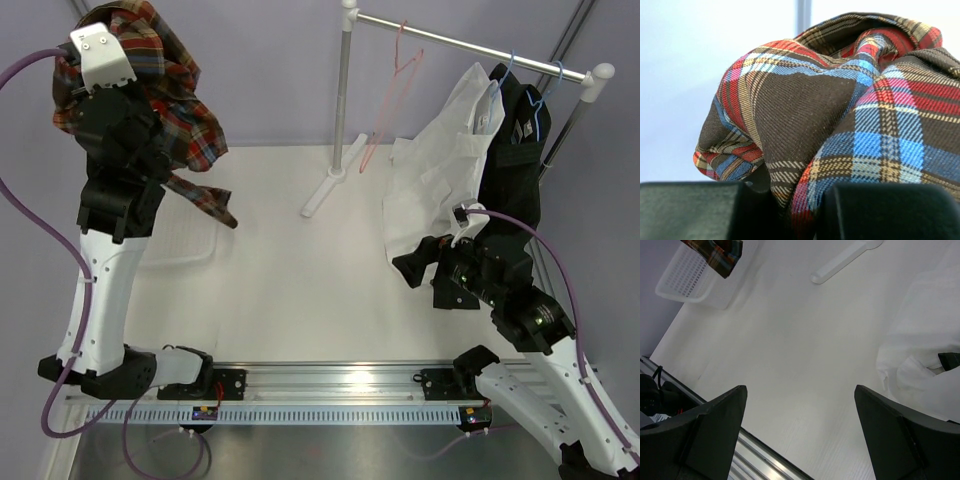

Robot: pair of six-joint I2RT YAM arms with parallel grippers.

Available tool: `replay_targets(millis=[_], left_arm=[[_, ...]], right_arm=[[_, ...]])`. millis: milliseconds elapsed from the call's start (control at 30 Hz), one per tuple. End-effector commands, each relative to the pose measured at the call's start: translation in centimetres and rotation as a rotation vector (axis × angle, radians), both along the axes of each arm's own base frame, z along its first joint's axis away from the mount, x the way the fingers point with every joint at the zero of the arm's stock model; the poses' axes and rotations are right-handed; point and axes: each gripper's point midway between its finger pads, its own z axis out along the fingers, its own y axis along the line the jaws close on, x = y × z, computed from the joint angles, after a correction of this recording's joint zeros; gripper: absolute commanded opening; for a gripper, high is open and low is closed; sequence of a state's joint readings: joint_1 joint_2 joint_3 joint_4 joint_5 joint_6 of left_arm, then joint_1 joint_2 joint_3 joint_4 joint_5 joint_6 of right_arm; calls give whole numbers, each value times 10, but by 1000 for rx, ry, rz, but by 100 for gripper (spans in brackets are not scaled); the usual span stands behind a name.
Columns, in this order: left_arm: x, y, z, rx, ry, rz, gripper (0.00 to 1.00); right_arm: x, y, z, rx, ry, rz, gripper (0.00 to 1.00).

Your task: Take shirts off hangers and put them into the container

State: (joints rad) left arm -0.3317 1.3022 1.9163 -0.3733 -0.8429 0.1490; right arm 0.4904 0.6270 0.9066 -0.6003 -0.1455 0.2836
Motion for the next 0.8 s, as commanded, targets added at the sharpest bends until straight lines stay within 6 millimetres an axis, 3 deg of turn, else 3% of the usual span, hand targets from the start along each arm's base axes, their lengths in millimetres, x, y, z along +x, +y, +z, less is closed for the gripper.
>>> replay_targets(millis=[0,133,233,267,400,533,633,700,767], left_arm=[[-8,18,22,46,-39,46,0],[-8,39,14,42,-42,82,0],[3,48,-8,42,-6,88,0],[13,48,-27,44,29,80,0],[29,63,-63,9,70,100,0],[51,72,-129,-11,150,118,0],[58,82,-162,-50,171,156,0],[58,104,-192,-117,194,232,0],[59,112,-214,-144,218,257,0]], right_arm=[[-3,5,13,13,-29,44,98],[-4,9,13,24,-24,64,98],[-4,11,12,25,-22,71,98],[-4,11,11,28,-20,70,98],[-5,12,6,32,-7,73,98],[-7,12,0,31,1,77,98],[-8,12,-3,27,4,80,98],[-9,12,-6,27,5,83,98],[-9,12,-6,34,5,86,98]])
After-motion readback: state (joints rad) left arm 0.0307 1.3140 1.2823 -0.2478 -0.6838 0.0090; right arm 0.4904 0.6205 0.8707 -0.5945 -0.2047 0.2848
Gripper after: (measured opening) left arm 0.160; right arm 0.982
